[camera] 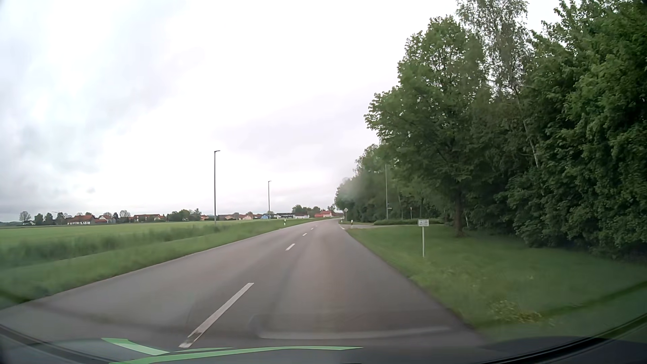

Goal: Follow the waypoints while adhering to traffic rules and regulations

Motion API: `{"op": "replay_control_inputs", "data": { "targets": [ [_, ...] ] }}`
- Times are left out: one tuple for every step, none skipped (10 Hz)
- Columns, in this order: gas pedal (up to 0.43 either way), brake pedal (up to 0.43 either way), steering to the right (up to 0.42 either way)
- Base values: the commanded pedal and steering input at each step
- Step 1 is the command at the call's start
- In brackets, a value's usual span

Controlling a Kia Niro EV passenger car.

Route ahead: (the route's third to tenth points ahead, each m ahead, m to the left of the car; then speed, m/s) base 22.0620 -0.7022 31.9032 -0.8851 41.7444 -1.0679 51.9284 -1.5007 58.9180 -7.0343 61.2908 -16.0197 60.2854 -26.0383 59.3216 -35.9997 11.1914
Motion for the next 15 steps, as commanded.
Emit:
{"op": "replay_control_inputs", "data": {
  "targets": [
    [0.0, 0.0, 0.003],
    [0.0, 0.0, 0.003],
    [0.0, 0.0, 0.003],
    [0.0, 0.0, 0.003],
    [0.0, 0.0, 0.003],
    [0.0, 0.0, 0.003],
    [0.0, 0.0, 0.003],
    [0.0, 0.0, 0.003],
    [0.0, 0.0, 0.003],
    [0.0, 0.0, 0.003],
    [0.0, 0.0, 0.003],
    [0.0, 0.006, 0.003],
    [0.0, 0.018, 0.003],
    [0.0, 0.018, 0.003],
    [0.0, 0.018, 0.003]
  ]
}}
